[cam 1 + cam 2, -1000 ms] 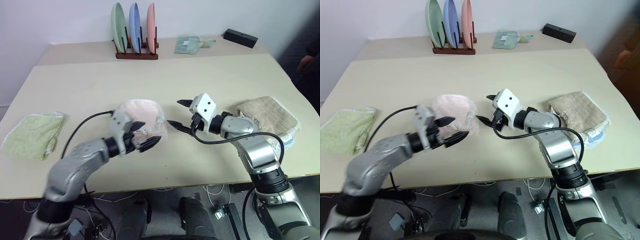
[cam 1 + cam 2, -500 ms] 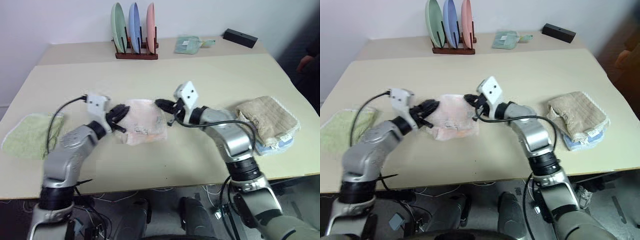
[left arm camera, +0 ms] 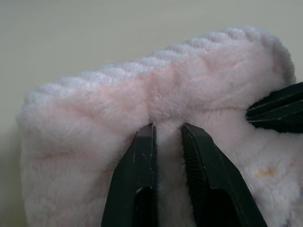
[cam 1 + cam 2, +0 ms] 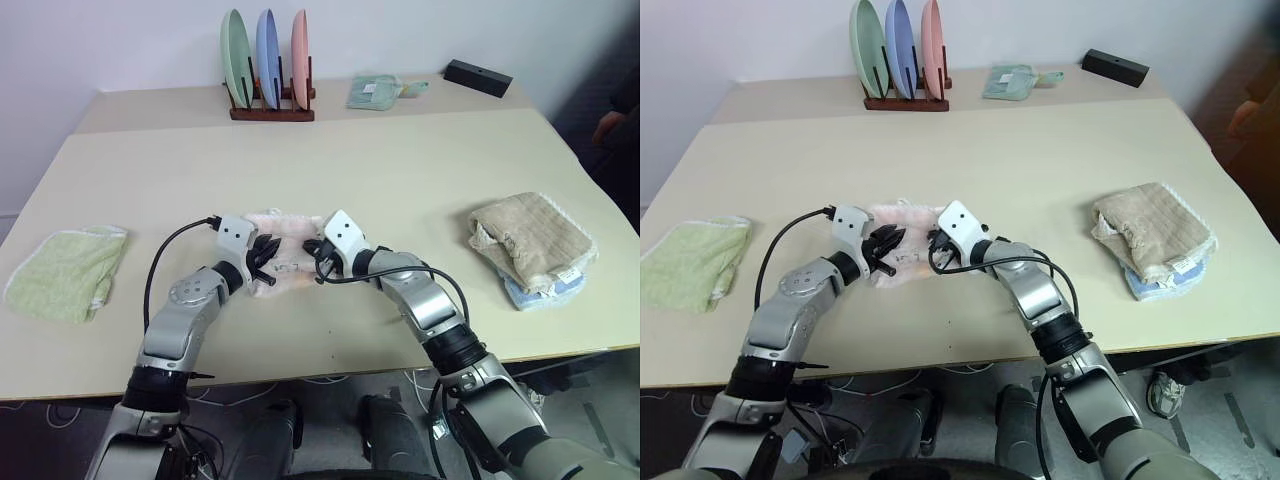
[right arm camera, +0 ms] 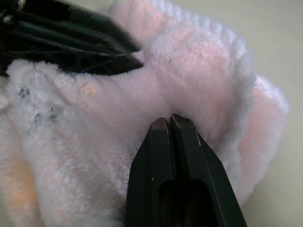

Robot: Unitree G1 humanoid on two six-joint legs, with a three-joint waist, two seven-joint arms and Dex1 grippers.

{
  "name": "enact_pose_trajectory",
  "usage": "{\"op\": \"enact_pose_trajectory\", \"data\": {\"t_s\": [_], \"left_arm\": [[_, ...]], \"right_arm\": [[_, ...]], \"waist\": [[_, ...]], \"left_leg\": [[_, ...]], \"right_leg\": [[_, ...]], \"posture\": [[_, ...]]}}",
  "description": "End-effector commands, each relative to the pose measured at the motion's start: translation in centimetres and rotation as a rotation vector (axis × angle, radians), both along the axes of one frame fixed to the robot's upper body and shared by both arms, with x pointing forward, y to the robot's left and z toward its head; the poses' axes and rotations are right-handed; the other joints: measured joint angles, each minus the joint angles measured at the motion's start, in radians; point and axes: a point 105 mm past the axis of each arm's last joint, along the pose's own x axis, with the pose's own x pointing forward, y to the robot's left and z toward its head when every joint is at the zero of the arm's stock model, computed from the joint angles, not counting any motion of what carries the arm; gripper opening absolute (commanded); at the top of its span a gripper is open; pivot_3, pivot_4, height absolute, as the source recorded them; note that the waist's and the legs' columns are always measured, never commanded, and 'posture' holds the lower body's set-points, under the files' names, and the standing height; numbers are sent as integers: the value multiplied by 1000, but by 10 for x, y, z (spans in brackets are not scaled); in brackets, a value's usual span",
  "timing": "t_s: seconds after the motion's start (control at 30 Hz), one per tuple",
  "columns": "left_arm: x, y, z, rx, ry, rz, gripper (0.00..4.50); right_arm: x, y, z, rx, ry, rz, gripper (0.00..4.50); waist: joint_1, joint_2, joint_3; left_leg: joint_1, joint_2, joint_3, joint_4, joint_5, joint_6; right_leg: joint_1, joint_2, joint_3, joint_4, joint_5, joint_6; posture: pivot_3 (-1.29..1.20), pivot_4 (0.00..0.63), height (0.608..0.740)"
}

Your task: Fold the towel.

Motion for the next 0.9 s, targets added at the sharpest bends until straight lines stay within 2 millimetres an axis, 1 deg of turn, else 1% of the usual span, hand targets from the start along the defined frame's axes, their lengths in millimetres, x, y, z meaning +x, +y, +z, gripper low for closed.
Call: {"op": "enact_pose_trajectory", "data": {"t_s": [0.03, 0.1, 0.17, 0.23, 0.27, 0.3, 0.37, 0.4, 0.47, 0.5, 0.57, 0.6, 0.63, 0.67, 0.7, 0.73, 0.8, 0.9], "left_arm": [[-7, 20, 27, -130, -56, 61, 1099], [-14, 44, 41, -199, -74, 143, 1683], [-23, 66, 50, -214, -95, 200, 2773], [-30, 83, 52, -181, -99, 245, 3731], [-34, 94, 52, -147, -94, 274, 4326], [-36, 102, 52, -118, -90, 297, 4467], [-40, 116, 52, -95, -74, 330, 4467], [-42, 118, 51, -97, -59, 329, 4467], [-42, 113, 44, -119, -5, 306, 4467], [-41, 108, 37, -157, 45, 292, 4467], [-37, 90, 24, -271, 147, 251, 4467], [-33, 77, 20, -339, 188, 218, 4467], [-29, 59, 10, -393, 266, 177, 4467], [-25, 45, 2, -413, 323, 150, 4467], [-21, 36, -6, -423, 379, 142, 4467], [-18, 31, -12, -423, 412, 142, 4467], [-9, 24, -16, -469, 449, 146, 4467], [-1, 10, -14, -578, 497, 108, 4467]], "right_arm": [[-6, -12, 37, 96, -76, 35, 938], [-11, -25, 54, 113, -110, 54, 1853], [-16, -39, 65, 119, -120, 65, 2961], [-21, -51, 69, 108, -121, 74, 3950], [-24, -58, 70, 94, -118, 80, 4454], [-27, -65, 70, 81, -112, 84, 4500], [-33, -78, 69, 50, -91, 89, 4500], [-35, -83, 68, 35, -84, 90, 4500], [-35, -93, 66, 17, -75, 76, 4500], [-35, -97, 65, 9, -73, 66, 4500], [-36, -102, 65, 0, -71, 54, 4500], [-36, -104, 65, -2, -74, 46, 4500], [-38, -104, 65, -4, -82, 38, 4500], [-39, -106, 66, -6, -90, 30, 4500], [-41, -106, 68, -4, -99, 21, 4500], [-42, -107, 69, -2, -105, 15, 4500], [-46, -109, 73, 8, -113, 0, 4500], [-55, -111, 75, 0, -127, -17, 4500]], "waist": [[0, 0, 0], [0, 0, 1], [-1, 0, 1], [0, 0, 1], [1, 0, 1], [2, 0, 1], [4, 0, 1], [6, -1, 1], [8, -1, 1], [8, -1, 1], [10, -1, 1], [11, -1, 1], [14, -1, 1], [20, -1, 1], [23, -2, 2], [27, -2, 1], [29, -1, 1], [39, -1, 0]], "left_leg": [[-1, 0, 0, 0, 0, 0], [-1, 0, -1, 0, 0, 0], [-1, 1, -1, 0, 0, 0], [-1, 1, 0, 0, 0, 0], [-1, 1, 0, 0, 0, 0], [-1, 1, 0, 0, 0, 0], [-1, 1, 0, 0, 0, 0], [-1, 1, 0, 0, 0, 1], [-1, 1, 0, 1, -1, 1], [-1, 1, 0, 1, -1, 1], [-1, 1, 0, 1, -1, 1], [-1, 1, 0, 1, -1, 1], [-1, 1, 0, 1, -1, 1], [-1, 1, 0, 2, 0, 1], [-1, 1, 0, 2, 0, 1], [-1, 1, 0, 2, 0, 1], [-1, 1, 0, 2, 0, 1], [-1, 0, 0, 3, 0, 1]], "right_leg": [[-1, 0, 0, 0, 0, 0], [-1, 0, 0, 0, 0, 0], [-1, 0, 0, 0, 0, 0], [-1, 0, 0, 0, 0, 0], [-1, 0, 0, 0, 0, 0], [-1, 1, 0, 0, 0, 0], [0, 0, 0, -1, 0, 0], [0, 0, 0, -2, 0, 0], [0, 0, 0, -2, 0, 0], [1, 0, 0, -2, 0, 0], [1, 0, 0, -3, 0, 0], [1, 0, -1, -3, 0, 0], [1, 0, -1, -3, 0, 0], [1, 0, -1, -2, 0, 0], [1, 0, -1, -2, 0, 1], [1, 0, -1, -2, 0, 1], [2, 0, -1, -2, 0, 1], [3, 0, -1, -2, 0, 1]], "posture": [[0, 150, 735], [0, 150, 735], [0, 150, 735], [0, 150, 735], [0, 150, 735], [0, 150, 735], [0, 150, 735], [0, 150, 735], [0, 150, 735], [0, 150, 735], [0, 150, 735], [0, 150, 735], [0, 150, 735], [0, 150, 735], [0, 150, 735], [0, 150, 735], [0, 150, 735], [0, 150, 735]]}}
